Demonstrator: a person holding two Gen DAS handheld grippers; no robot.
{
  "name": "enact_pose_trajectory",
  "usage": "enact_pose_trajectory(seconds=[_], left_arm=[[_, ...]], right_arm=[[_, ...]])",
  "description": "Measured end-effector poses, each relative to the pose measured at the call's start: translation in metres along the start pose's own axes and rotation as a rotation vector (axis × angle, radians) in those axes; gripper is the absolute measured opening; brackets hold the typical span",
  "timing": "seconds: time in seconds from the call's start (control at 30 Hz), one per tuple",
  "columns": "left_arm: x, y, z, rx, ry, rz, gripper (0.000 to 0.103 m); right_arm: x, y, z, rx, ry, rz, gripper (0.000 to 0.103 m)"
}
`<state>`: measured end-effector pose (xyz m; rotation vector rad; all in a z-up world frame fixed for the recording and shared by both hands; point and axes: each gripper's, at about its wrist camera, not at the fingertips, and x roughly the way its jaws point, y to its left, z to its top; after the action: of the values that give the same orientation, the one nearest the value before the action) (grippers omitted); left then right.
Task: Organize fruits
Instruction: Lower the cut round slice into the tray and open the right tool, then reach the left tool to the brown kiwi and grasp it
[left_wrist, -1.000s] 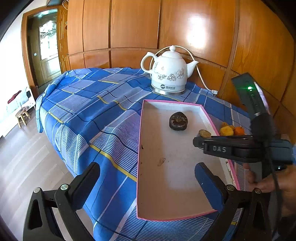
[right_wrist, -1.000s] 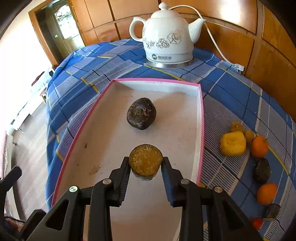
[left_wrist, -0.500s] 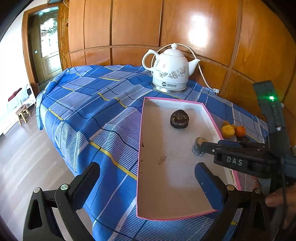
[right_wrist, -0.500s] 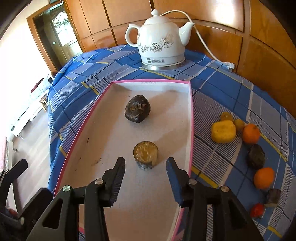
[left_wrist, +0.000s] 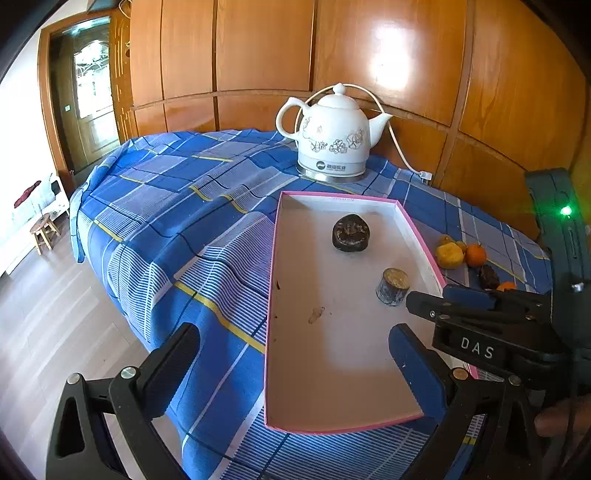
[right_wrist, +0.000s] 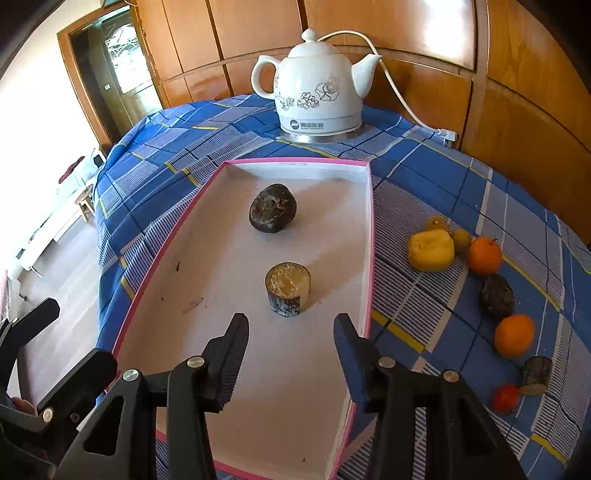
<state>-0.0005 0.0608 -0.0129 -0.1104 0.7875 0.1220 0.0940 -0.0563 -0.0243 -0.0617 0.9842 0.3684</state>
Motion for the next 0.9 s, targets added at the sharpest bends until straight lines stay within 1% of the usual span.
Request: enact_pose_trajectory(seconds=[0.13,0.3,0.47,0.67,0.9], left_arm=[[0.003,0.002,-0.001,-0.004,0.008,0.001,0.103],[0.005,0.004,-0.003,-0.009,0.013,-0.002,0.103],[0.007,0.003,-0.004,-0.007,0.029,-0.025,0.103],[0.002,-0.004,-0.005,0.016,0.012,-0.064,0.103],[0.002,-0.014,-0.006,0.043,0.020,-0.076,0.103]], right_arm=[[-0.005,0.000,-0.003,-0.007,-0.013,-0.018,0.050],[-0.019,-0.001,-0.007,-0.034,-0.054,-0.068,0.051],[-0.035,-0.006,-0.011,-0.058,-0.097,-0.143,0.051],[-0.057,-0.013,-0.016,-0.068,-0.160,-0.226,0.051],[-0.077,-0.028,-0.022,-0.063,-0.194,-0.270,0.051]])
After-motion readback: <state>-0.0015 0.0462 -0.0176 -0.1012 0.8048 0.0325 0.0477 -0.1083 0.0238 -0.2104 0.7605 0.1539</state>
